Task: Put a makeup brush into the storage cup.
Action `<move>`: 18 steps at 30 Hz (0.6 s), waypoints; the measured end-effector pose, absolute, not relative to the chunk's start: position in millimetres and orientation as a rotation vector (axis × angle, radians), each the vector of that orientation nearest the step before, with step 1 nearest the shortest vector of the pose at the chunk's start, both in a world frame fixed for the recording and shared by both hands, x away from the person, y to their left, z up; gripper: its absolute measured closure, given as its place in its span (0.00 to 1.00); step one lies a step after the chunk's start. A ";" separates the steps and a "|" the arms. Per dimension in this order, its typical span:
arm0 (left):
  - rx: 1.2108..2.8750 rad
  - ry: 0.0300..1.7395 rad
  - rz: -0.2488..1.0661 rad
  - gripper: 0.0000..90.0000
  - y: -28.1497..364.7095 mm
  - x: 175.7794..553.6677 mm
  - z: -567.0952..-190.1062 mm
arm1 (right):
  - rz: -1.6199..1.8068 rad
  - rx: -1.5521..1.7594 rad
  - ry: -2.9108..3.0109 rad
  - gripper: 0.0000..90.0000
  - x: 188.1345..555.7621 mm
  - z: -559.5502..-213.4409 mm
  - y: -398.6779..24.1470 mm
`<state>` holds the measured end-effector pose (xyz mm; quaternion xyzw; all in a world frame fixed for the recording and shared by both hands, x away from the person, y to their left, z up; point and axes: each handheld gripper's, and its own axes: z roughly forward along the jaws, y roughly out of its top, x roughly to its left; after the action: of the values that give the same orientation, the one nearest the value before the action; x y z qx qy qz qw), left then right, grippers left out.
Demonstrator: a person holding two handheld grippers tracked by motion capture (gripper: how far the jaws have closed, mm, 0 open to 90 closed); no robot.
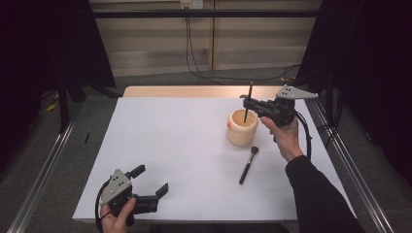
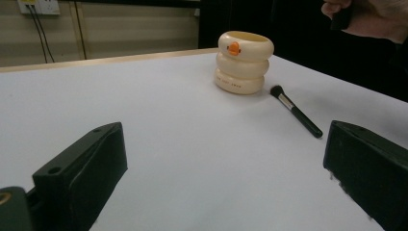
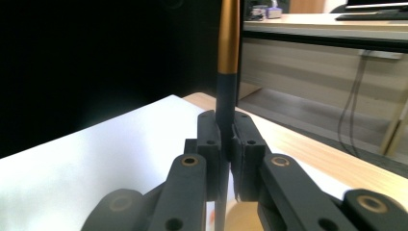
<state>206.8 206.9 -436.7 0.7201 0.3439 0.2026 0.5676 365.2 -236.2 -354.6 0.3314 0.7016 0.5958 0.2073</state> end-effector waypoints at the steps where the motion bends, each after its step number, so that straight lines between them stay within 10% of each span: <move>1: 1.695 0.799 0.474 0.01 206.1 206.5 -436.5 | 1.656 0.934 1.941 0.93 366.8 -354.3 -237.0; 18: 1.671 0.801 0.482 0.01 206.8 204.5 -434.9 | 1.570 1.047 1.907 0.93 383.7 -384.8 -246.1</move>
<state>204.5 206.8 -434.9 0.7137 0.3419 0.2060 0.5755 383.7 -246.1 -384.8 0.3800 0.6921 0.5700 0.2273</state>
